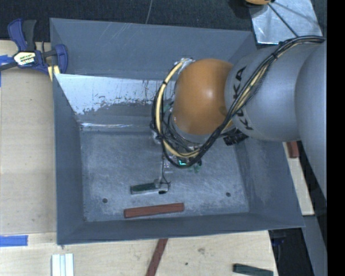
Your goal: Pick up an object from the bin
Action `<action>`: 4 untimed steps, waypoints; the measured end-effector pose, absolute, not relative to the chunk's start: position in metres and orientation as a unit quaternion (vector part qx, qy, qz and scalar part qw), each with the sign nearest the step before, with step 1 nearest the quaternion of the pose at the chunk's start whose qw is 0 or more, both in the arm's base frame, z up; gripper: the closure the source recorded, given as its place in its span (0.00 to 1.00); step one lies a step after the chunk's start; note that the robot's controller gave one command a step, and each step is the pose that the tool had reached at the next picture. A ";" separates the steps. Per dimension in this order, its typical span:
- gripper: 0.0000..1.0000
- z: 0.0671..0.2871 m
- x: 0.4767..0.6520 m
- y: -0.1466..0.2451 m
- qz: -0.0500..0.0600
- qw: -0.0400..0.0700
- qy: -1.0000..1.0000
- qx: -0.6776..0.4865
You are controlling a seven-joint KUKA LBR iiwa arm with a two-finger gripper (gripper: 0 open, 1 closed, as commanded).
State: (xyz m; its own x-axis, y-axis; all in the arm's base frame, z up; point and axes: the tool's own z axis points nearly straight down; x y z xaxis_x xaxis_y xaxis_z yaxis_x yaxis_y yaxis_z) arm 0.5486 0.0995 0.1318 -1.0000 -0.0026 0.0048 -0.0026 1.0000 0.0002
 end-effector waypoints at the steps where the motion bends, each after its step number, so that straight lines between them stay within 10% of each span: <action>1: 0.00 0.136 0.551 0.099 -0.001 -0.001 -1.000 0.000; 2: 1.00 0.080 0.504 0.105 0.000 -0.001 -1.000 0.013; 3: 1.00 0.080 0.504 0.105 0.000 -0.001 -1.000 0.013; 4: 1.00 0.198 0.522 0.110 0.000 -0.001 -1.000 0.018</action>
Offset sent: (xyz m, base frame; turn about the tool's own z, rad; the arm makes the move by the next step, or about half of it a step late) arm -0.0454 0.0062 -0.0519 -0.0239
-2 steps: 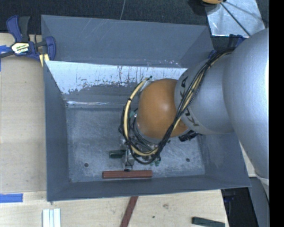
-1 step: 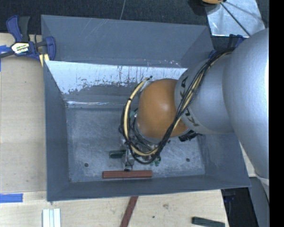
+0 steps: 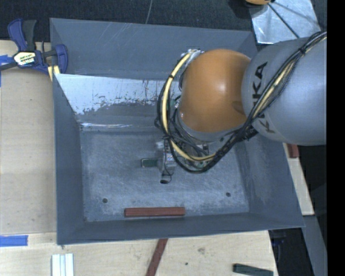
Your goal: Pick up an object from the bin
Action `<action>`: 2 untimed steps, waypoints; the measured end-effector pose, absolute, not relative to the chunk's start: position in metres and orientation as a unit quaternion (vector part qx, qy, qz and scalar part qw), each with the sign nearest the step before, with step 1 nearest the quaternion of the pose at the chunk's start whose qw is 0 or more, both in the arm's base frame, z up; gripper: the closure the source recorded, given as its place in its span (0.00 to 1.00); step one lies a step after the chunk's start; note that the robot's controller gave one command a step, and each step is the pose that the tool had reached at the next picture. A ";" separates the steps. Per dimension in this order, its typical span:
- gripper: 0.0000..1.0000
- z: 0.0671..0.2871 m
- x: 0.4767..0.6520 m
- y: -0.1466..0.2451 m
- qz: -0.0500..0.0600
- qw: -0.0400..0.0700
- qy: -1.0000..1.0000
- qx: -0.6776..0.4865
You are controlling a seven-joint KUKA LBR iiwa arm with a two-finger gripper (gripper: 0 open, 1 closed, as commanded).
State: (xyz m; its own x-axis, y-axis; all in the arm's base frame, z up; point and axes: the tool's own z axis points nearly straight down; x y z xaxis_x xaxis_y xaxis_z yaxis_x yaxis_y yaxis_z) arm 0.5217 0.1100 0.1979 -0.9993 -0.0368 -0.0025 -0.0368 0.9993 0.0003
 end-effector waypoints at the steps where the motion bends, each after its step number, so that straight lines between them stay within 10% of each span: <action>1: 1.00 0.198 0.522 0.110 0.000 0.001 1.000 -0.018; 2: 1.00 0.198 0.522 0.110 0.000 0.001 1.000 -0.020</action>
Offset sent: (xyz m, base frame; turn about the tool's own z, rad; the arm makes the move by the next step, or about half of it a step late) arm -0.0139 -0.0532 0.1222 -0.4989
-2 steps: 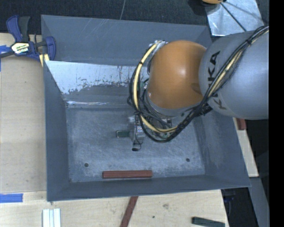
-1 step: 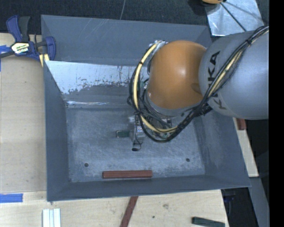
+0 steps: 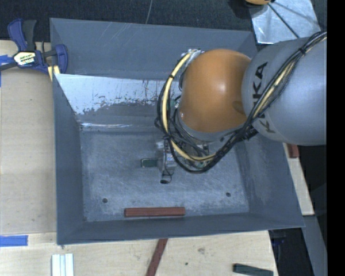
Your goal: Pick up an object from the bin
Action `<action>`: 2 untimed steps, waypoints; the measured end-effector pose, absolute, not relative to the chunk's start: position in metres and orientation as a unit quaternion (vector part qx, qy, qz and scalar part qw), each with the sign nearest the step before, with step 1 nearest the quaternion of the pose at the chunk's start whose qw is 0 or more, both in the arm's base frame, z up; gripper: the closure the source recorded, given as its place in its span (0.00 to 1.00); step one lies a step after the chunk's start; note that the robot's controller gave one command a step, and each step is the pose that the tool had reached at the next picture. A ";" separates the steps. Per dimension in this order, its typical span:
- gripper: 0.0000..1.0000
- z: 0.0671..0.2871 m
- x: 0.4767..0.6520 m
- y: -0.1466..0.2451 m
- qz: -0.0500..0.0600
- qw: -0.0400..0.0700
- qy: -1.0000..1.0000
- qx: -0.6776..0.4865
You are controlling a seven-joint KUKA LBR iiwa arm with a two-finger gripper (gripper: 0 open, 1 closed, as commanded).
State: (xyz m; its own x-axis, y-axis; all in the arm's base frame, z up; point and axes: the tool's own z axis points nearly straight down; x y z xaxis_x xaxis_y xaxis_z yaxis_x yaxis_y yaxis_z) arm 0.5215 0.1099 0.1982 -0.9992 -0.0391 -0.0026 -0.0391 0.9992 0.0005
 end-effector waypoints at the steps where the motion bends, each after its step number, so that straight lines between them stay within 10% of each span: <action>1: 1.00 0.175 0.512 0.095 0.000 0.003 0.993 -0.115; 2: 1.00 0.297 0.571 0.046 0.000 0.003 0.993 -0.122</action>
Offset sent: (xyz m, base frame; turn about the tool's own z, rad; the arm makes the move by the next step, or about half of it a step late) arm 0.0485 -0.0636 0.0979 -0.2089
